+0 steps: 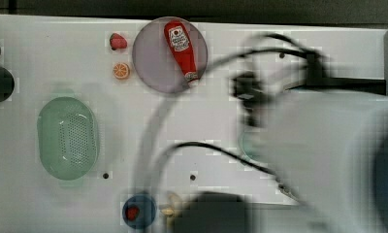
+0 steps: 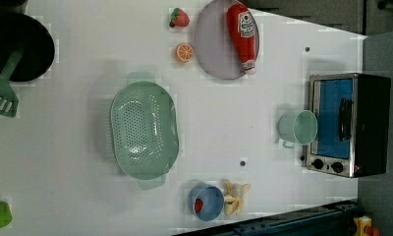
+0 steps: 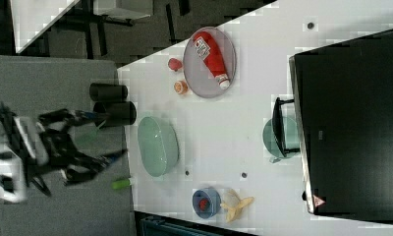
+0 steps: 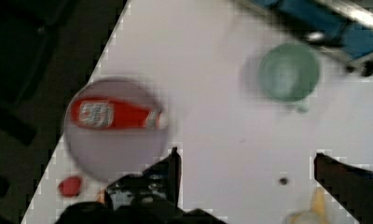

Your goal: Drag strainer right to left.

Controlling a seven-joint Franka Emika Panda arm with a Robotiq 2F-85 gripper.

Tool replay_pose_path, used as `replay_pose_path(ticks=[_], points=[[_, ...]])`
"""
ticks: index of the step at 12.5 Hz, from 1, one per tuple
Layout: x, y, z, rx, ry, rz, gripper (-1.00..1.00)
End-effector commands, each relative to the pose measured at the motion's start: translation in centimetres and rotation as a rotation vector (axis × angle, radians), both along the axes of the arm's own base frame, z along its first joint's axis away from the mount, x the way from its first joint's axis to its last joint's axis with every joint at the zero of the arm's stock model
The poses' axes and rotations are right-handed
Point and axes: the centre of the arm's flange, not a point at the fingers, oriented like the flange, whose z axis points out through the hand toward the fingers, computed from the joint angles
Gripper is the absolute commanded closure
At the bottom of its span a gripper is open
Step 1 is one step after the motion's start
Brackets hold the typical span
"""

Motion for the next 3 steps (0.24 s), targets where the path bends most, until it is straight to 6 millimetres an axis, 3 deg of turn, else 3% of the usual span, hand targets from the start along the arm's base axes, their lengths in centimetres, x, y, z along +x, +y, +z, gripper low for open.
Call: replay_pose_path(ticks=[1,3], points=[[0.64,1.77,-3.53,0.000,0.109,0.149,-1.00],[0.48,0.98,-3.56,0.005,0.107,0.144,-1.00]])
